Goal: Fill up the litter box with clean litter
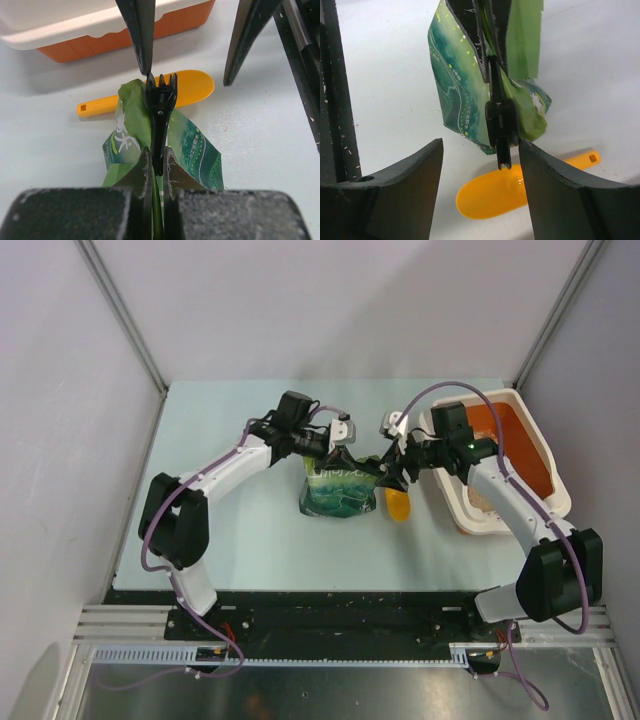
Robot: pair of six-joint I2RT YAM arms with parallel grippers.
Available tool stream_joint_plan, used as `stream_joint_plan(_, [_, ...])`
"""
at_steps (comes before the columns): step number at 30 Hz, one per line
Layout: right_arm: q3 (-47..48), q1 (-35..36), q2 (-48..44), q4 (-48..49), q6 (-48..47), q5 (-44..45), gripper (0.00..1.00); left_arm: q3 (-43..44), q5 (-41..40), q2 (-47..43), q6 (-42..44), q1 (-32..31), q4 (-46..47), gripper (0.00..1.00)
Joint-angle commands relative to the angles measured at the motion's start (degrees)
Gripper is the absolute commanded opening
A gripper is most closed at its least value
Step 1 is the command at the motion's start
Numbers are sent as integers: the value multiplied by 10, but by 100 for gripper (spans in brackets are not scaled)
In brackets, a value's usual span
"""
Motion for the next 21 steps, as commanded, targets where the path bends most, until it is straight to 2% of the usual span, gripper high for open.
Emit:
stream_joint_plan(1, [24,12,17,23,-15,-11,66,-7,23,-27,29,-7,-7,0])
stream_joint_plan(5, [24,1,18,52,23,-15,66,-11,14,-33,42,-5,-7,0])
stream_joint_plan(8, [25,-1,23,49,3,-15,66,-12,16,-34,44,-6,-7,0])
stream_joint_plan(15, [36,12,38,-14,-61,-29,52,-2,12,-29,37,-6,-7,0])
stream_joint_plan(21, [40,17,51,-24,-69,-33,47,3,12,-28,33,-7,-6,0])
